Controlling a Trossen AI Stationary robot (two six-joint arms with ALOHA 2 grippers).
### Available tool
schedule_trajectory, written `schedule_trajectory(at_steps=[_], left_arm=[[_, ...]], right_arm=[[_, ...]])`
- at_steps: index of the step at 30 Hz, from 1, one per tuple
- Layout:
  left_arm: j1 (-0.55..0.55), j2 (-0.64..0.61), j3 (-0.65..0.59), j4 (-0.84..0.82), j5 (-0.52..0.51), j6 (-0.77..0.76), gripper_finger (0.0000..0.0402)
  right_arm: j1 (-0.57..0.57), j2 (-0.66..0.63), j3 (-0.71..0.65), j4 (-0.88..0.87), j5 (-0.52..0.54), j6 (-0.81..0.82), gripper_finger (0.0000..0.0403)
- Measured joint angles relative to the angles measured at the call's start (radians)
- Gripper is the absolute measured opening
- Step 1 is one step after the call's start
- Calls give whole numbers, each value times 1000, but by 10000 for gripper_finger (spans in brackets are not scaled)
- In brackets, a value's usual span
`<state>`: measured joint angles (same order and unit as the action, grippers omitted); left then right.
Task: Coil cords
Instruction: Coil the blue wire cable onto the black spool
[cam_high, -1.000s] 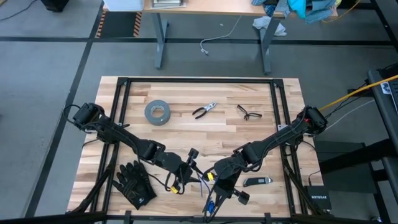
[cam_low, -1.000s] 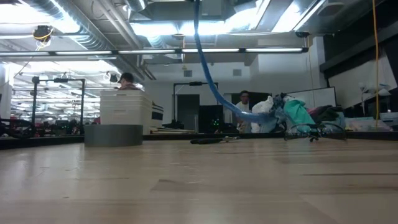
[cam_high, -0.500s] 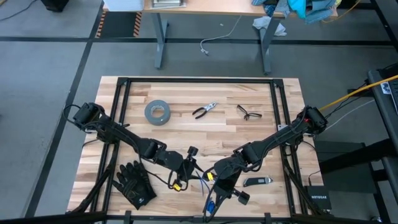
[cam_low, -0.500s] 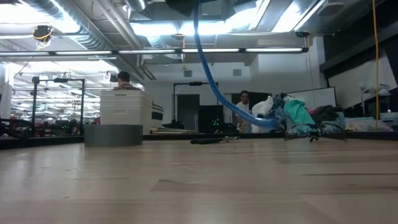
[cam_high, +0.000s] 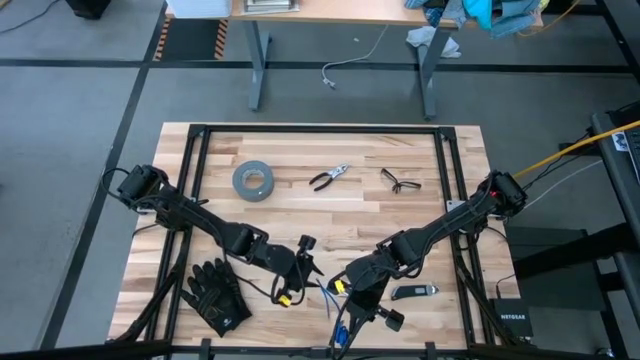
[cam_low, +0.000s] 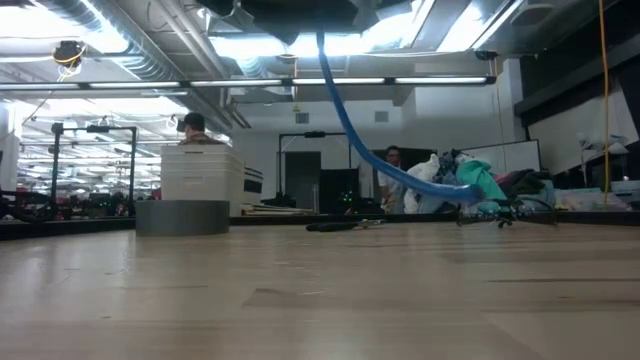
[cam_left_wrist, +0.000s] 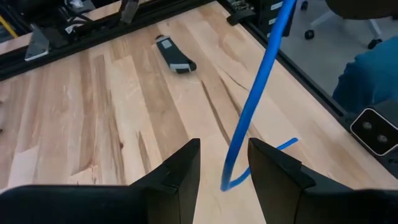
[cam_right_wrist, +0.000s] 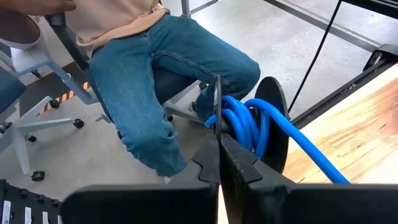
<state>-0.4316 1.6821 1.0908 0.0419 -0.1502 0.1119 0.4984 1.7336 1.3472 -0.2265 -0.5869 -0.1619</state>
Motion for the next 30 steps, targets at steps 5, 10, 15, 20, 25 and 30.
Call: schedule_trajectory(at_steps=[5,10,15,20,25,30], left_arm=[[0,0,0,-15,-17,-13,127],[0,0,0,-18,-18,-32,122],[0,0,0,-48,-18,-34,80],[5,0,0,-52,-18,-34,24],[10,0,0,-53,-19,-35,9],[10,0,0,-49,-21,-37,4]], right_arm=[[0,0,0,0,1,0,1],[0,0,0,0,9,0,1],[-1,0,0,0,19,0,1],[-1,0,0,0,19,0,1],[-1,0,0,0,23,0,1],[-1,0,0,1,47,-8,1]])
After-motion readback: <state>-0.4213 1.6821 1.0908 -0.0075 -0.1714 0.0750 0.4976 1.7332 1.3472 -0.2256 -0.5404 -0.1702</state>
